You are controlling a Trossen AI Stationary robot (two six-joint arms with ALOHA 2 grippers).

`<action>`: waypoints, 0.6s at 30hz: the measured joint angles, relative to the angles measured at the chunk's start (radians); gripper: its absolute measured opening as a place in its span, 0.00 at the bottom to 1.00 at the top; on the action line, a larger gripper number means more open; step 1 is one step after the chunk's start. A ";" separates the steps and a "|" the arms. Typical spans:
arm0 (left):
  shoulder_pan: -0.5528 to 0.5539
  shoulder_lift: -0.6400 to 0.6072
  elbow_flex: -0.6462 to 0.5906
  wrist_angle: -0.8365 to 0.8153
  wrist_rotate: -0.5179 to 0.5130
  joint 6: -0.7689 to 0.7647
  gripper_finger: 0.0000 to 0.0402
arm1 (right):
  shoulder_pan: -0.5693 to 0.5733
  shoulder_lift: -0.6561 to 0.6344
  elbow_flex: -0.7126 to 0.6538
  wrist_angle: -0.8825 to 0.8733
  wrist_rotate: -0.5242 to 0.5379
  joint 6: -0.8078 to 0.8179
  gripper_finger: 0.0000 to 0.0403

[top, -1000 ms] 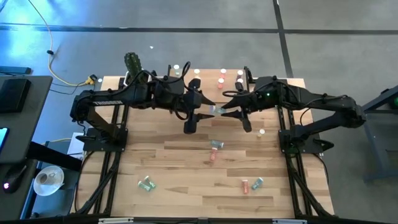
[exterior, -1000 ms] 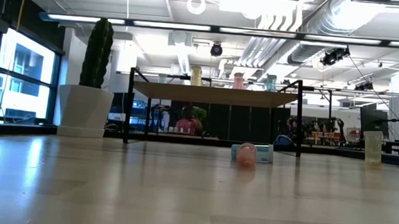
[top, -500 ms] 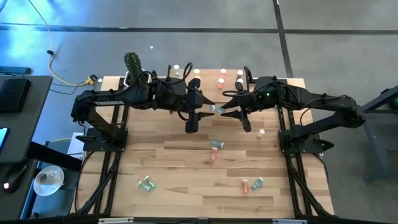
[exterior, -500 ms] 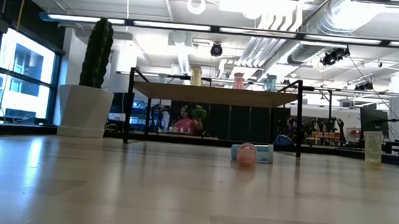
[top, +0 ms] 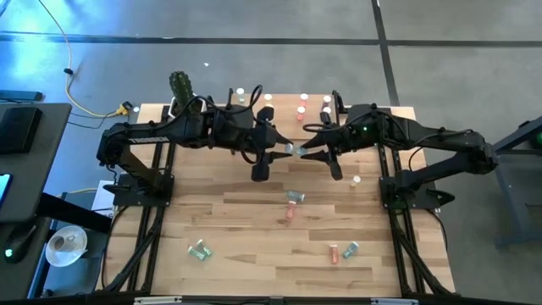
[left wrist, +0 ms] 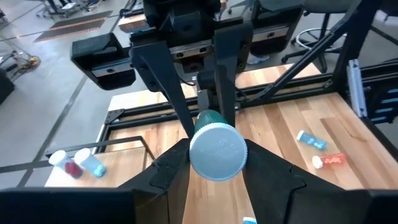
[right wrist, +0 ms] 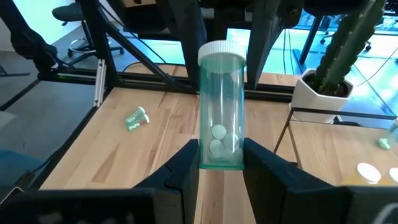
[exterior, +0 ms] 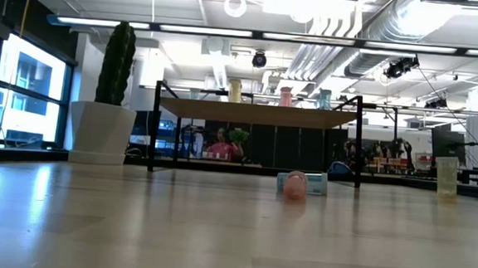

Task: Pick and place medicine bottles onto shelf by color
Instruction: Adjust the light blue pill bottle on the shelf

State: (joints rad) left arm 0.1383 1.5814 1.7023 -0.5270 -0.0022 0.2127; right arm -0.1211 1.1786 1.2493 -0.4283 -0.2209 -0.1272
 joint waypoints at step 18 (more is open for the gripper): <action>0.000 0.000 0.000 0.000 0.020 0.000 0.32 | 0.000 0.000 0.000 0.000 0.000 0.000 0.24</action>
State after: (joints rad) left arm 0.1383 1.5814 1.7023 -0.5266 0.0182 0.2127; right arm -0.1207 1.1786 1.2491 -0.4288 -0.2209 -0.1276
